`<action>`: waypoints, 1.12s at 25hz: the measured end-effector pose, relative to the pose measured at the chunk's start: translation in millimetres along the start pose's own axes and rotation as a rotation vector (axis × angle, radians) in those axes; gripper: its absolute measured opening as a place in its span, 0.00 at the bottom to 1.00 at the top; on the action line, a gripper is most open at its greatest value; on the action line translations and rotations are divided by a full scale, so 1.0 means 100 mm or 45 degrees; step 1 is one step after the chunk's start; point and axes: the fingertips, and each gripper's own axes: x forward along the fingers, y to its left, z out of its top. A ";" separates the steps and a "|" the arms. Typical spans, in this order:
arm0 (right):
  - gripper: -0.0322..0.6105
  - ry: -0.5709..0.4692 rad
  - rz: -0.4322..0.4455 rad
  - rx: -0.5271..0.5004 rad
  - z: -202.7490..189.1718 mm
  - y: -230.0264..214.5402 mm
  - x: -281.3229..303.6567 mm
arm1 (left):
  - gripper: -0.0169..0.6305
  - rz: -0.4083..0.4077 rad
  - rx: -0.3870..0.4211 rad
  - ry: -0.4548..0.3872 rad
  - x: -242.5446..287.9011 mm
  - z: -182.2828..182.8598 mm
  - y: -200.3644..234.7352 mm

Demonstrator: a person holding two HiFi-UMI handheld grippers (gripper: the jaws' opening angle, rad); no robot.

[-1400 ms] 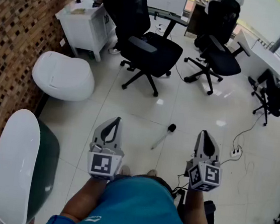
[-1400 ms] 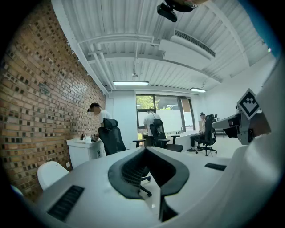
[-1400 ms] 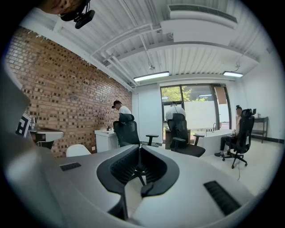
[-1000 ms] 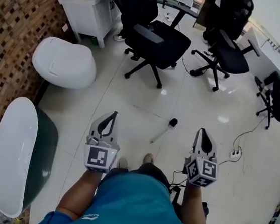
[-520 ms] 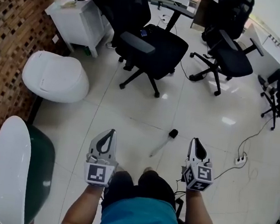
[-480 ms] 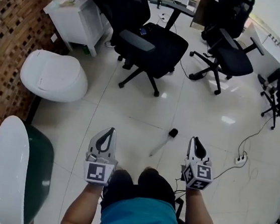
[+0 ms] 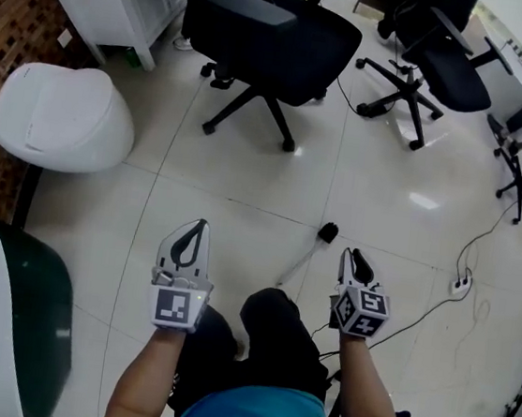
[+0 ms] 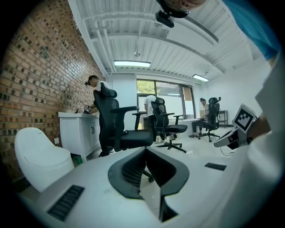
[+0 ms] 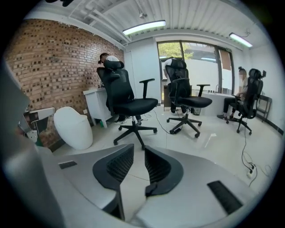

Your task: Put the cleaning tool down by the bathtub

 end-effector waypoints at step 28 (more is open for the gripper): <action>0.32 0.750 -0.302 0.465 -4.73 -1.11 3.06 | 0.03 -0.004 0.050 0.177 0.64 -2.89 0.21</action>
